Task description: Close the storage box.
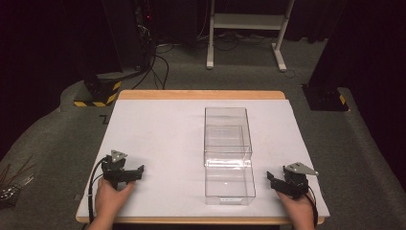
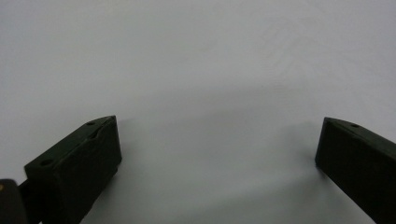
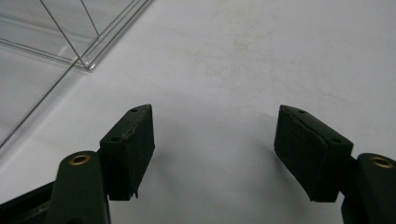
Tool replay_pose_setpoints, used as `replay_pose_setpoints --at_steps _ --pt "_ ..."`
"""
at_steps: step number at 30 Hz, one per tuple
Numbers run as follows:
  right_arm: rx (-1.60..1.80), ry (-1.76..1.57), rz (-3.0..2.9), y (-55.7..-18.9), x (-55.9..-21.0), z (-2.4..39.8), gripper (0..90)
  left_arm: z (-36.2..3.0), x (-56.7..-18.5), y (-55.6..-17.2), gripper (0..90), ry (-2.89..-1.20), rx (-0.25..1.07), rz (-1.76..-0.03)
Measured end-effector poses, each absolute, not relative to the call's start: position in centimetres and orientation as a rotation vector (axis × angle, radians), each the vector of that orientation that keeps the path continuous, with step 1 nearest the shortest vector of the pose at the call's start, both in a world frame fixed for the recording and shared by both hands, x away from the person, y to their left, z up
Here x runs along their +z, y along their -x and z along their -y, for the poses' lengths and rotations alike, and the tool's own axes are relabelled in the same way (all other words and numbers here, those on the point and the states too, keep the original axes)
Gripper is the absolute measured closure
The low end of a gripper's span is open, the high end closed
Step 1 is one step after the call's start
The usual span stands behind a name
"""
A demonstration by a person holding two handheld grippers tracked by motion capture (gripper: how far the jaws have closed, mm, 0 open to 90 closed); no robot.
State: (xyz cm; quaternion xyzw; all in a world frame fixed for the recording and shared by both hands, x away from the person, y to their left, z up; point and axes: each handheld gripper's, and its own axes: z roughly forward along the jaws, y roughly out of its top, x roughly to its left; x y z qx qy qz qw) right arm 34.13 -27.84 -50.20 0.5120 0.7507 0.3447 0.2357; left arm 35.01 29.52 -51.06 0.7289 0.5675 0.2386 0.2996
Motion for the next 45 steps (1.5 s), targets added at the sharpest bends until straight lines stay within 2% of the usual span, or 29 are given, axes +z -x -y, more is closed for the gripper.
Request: replay_pose_setpoints --at_steps 26,45 --pt "0.985 -1.374 -2.066 -33.9 -50.0 27.9 24.4 -29.5 -51.1 -35.0 0.4 -1.937 0.634 -1.506" --pt "1.084 -1.287 -2.021 -32.2 -47.3 27.2 22.0 -29.5 -51.1 -35.0 0.4 -1.937 0.634 -1.506"
